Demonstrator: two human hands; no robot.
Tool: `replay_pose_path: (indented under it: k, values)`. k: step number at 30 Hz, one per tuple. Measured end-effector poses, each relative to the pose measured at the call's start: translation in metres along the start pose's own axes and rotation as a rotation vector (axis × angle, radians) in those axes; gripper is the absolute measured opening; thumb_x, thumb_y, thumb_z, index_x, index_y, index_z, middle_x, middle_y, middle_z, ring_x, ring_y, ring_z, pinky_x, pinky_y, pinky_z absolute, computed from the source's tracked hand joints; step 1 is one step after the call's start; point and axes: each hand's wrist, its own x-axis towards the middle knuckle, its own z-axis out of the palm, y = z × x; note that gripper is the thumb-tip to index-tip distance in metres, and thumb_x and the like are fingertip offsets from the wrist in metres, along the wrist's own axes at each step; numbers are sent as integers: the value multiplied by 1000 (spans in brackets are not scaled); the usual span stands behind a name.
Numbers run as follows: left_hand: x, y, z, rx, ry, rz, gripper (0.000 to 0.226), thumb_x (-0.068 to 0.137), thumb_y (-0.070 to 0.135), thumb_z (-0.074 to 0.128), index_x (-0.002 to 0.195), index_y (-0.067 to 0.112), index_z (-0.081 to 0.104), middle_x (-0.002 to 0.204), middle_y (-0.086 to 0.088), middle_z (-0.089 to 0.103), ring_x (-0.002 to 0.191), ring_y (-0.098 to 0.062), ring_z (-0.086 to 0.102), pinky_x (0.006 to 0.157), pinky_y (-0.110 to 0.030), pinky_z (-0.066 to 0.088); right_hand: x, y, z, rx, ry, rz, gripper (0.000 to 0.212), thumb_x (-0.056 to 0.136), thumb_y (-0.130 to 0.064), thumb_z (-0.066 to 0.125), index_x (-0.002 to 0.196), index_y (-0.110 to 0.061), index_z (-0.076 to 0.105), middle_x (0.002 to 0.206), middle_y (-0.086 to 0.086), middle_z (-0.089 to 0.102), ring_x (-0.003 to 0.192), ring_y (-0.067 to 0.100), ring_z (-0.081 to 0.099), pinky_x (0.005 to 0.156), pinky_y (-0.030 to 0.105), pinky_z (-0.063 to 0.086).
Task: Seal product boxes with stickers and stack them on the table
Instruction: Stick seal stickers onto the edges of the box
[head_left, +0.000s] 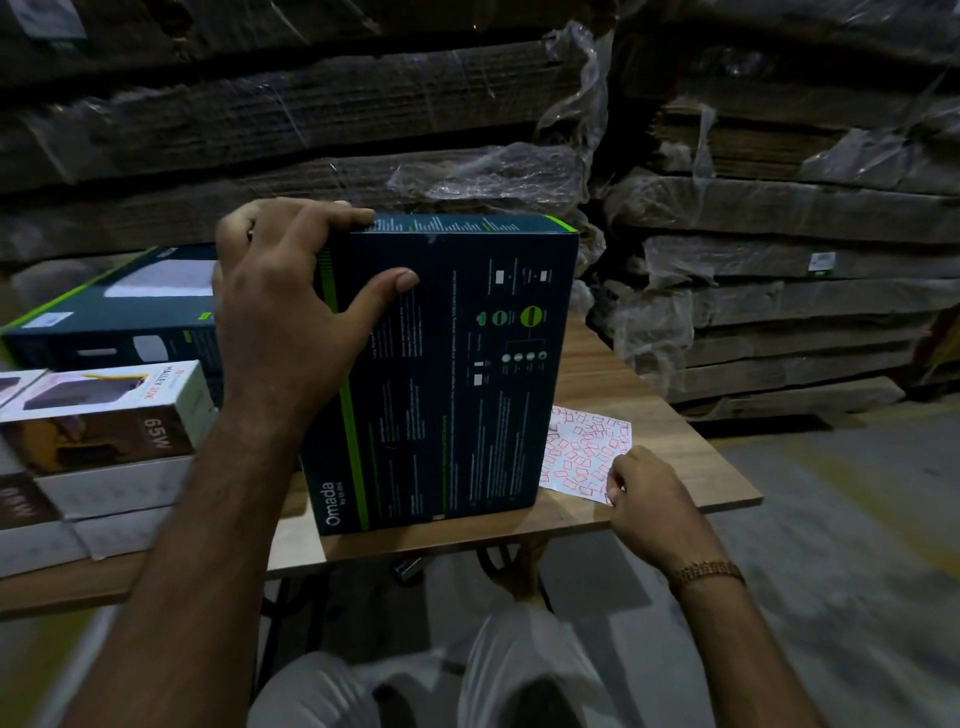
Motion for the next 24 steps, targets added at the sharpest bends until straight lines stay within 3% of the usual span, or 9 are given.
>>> replay_pose_path:
  k: [5, 15, 19, 24]
  values:
    - [0, 0, 0, 2, -3, 2, 57, 93, 67, 67, 134, 27, 67, 134, 2, 64, 136, -32, 45, 104, -43, 43, 2, 5, -3, 51, -25, 9, 23, 97, -6, 56, 80, -21, 52, 92, -2, 51, 86, 19, 50, 74, 32, 37]
    - [1, -1, 1, 4, -17, -12, 59, 93, 68, 66, 135, 28, 65, 136, 1, 63, 136, -33, 44, 103, -45, 44, 2, 14, -13, 110, -52, 44, 14, 99, -9, 61, 86, -15, 62, 92, -3, 57, 82, 8, 51, 70, 30, 37]
    - [1, -1, 0, 2, -26, -20, 60, 91, 70, 65, 135, 29, 65, 136, 2, 63, 137, -33, 43, 104, -46, 44, 0, 14, -15, 115, -68, 48, 12, 102, -12, 59, 91, -16, 63, 95, -1, 60, 86, 11, 54, 74, 33, 45]
    - [1, 1, -1, 6, -36, -27, 61, 91, 69, 64, 136, 28, 64, 137, 1, 62, 137, -33, 43, 103, -46, 43, -2, 16, -18, 147, -86, 52, 12, 101, -9, 58, 92, -12, 64, 93, 1, 65, 86, 13, 58, 66, 22, 41]
